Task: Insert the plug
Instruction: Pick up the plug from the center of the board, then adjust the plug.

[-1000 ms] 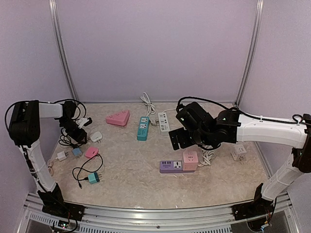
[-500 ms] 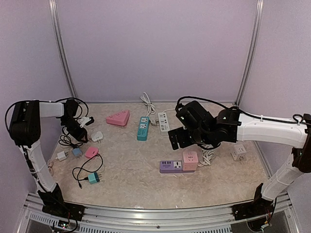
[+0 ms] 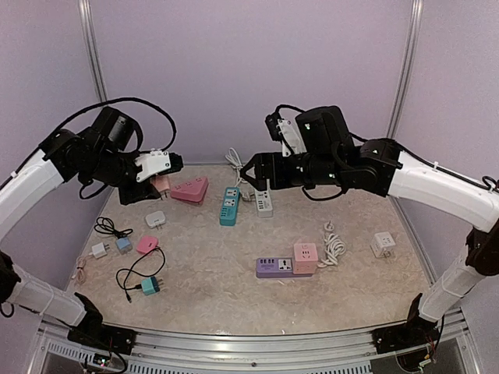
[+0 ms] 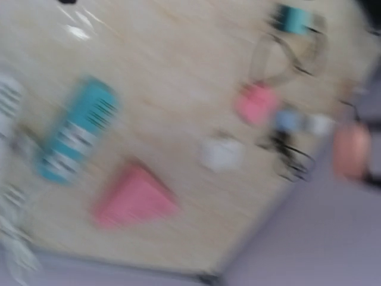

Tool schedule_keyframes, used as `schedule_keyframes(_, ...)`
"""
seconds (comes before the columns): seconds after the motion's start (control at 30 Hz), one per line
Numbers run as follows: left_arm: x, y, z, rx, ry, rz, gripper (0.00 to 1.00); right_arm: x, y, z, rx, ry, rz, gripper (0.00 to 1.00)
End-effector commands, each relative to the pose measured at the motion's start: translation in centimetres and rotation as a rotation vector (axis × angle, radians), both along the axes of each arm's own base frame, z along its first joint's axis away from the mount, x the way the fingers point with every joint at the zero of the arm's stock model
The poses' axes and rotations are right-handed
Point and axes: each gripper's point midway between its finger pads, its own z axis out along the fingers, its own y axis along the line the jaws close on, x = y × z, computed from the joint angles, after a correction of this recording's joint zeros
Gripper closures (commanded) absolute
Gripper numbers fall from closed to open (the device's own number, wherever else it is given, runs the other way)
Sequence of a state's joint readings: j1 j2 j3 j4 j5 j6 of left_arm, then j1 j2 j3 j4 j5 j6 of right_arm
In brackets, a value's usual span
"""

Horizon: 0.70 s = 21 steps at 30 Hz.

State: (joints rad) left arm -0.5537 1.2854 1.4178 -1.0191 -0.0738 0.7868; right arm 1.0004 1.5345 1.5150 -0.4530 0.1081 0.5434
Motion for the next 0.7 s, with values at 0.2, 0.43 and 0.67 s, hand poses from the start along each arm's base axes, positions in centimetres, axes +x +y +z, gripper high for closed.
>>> schedule_keyframes(0.2,-9.3,-3.1,3.9,0.165,-0.062,-0.252,1.00,-7.9,13.4,3.3,0.323,0.142,0.510,0.24)
schedule_keyframes(0.43,-10.3,-4.6,4.7,0.157,-0.094,-0.322,1.00,-9.5,16.5,2.0,0.407,0.222,0.575,0.30)
schedule_keyframes(0.67,-11.0,-4.9,6.1,0.112,-0.111,-0.348,1.00,-9.1,17.9,0.8,0.420,0.251,0.571,0.62)
